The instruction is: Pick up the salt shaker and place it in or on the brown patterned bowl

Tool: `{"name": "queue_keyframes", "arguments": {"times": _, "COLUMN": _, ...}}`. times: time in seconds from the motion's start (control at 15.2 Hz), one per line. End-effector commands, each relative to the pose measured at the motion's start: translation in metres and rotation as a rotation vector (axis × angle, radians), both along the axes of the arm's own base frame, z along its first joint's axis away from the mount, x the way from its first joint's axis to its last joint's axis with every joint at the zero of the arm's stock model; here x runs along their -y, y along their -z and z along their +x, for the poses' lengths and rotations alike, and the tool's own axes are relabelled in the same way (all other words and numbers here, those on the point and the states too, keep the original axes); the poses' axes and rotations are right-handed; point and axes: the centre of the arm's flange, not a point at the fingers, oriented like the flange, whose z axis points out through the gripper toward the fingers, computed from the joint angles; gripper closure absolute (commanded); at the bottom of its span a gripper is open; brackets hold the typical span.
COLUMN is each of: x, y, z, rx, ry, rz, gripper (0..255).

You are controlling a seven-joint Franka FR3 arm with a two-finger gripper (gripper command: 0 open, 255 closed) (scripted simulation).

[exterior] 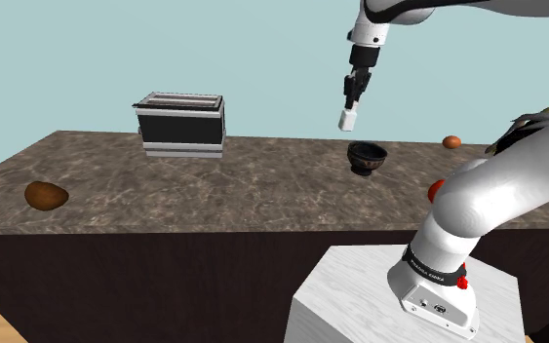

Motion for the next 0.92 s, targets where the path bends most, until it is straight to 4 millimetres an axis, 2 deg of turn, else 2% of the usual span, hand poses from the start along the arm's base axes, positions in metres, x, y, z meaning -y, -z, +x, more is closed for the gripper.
{"name": "queue_keyframes", "arguments": {"times": 0.0, "x": 0.024, "y": -0.002, "z": -0.011, "rx": 0.0, "ry": -0.002, "rz": 0.0, "gripper": 255}}
{"name": "queue_keyframes", "arguments": {"times": 0.66, "x": 0.147, "y": -0.015, "z": -0.052, "rx": 0.0, "ry": -0.002, "rz": 0.0, "gripper": 255}}
{"name": "queue_keyframes", "arguments": {"times": 0.86, "x": 0.147, "y": 0.001, "z": -0.052, "rx": 0.0, "ry": -0.002, "rz": 0.0, "gripper": 255}}
